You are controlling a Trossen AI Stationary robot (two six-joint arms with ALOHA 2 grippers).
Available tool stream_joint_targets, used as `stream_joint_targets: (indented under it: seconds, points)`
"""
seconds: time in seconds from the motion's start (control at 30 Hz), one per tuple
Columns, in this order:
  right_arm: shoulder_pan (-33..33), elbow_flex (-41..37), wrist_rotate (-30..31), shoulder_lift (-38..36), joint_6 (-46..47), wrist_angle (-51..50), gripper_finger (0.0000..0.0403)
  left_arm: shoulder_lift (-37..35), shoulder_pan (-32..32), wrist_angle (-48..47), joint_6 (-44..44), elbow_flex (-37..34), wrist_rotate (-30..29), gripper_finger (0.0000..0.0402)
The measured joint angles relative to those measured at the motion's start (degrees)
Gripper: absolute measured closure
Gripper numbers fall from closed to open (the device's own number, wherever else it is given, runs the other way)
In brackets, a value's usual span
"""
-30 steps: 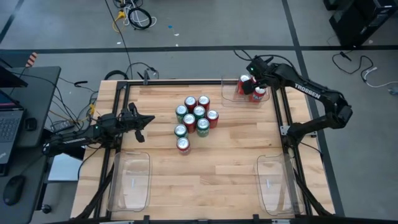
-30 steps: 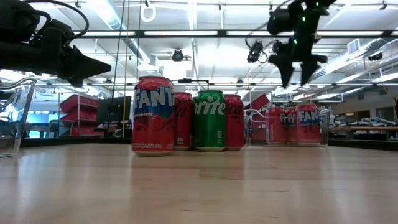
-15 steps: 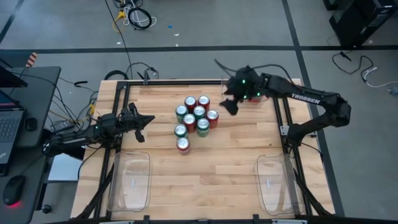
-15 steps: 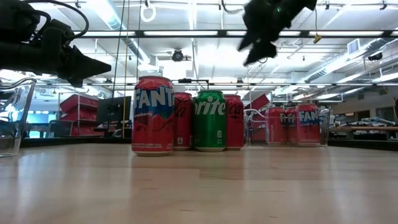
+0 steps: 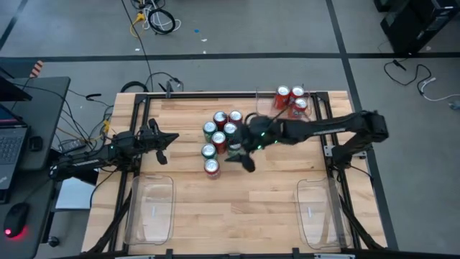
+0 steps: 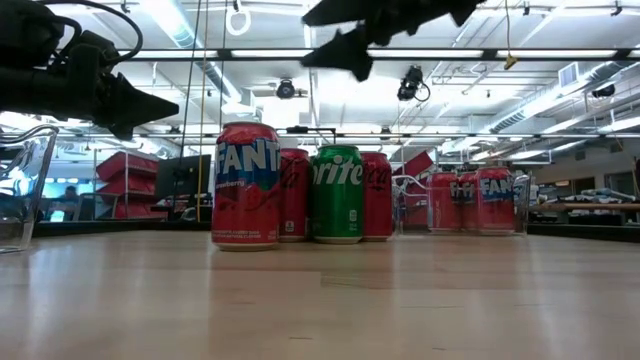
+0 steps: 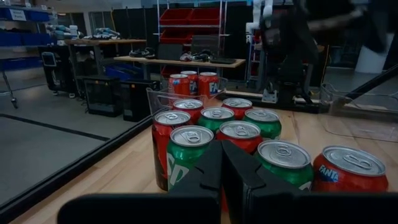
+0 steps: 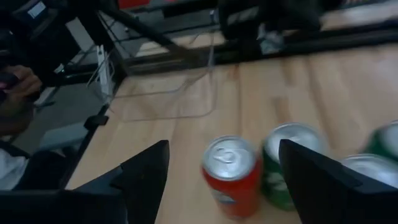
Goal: Sort soda cans
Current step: Put the orange soda can into the top transparent bin
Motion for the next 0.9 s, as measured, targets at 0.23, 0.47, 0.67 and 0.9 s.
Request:
stream_joint_targets:
  seconds: [0.23,0.47,0.67,0.9]
  points:
    - [3.33,4.90,5.18,9.86,3.89,-1.79,0.0110,0.00,0.00,0.00,0.05,0.00,0.06,0.0394]
    - [5.34,11.05,13.13,15.10,1.46,-7.81,0.0079,0.00,0.00,0.01,0.07,0.00,0.11,0.0394]
    - [6.21,13.79,17.42,17.99,-0.56,-9.36,0.0063,0.00,0.02,0.00,0.07,0.00,0.30,0.0394]
    - [6.75,13.83,17.60,19.64,-0.58,-8.93,0.0070,0.02,0.02,-0.02,0.09,0.00,0.31,0.0394]
